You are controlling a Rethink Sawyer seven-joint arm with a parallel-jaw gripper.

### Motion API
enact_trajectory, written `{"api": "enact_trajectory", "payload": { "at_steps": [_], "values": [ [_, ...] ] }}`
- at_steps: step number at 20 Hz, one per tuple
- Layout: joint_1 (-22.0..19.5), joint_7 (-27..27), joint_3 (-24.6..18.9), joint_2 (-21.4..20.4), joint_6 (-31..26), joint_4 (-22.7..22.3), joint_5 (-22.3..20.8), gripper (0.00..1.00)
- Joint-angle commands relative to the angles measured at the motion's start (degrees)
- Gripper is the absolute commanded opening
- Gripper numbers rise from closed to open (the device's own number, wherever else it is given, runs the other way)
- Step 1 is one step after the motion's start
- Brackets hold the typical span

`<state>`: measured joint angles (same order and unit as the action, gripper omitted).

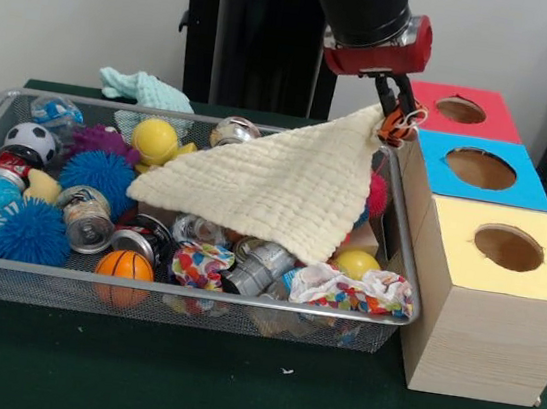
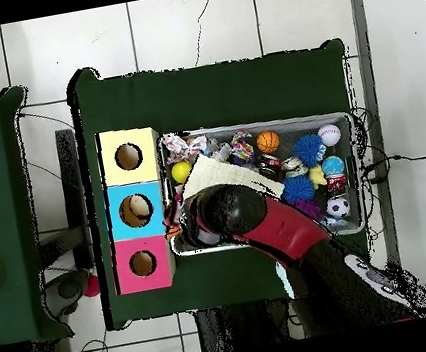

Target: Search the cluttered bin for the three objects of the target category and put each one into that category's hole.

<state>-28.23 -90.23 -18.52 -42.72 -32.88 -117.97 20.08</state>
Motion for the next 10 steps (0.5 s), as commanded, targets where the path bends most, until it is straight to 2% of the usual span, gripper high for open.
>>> {"api": "enact_trajectory", "payload": {
  "at_steps": [1,10],
  "values": [
    [-1.0,-7.3,-5.5,1.8,4.9,-4.2,2.8,0.0],
    [-1.9,-8.3,-8.3,-1.3,2.6,-8.0,5.1,0.0]
  ]
}}
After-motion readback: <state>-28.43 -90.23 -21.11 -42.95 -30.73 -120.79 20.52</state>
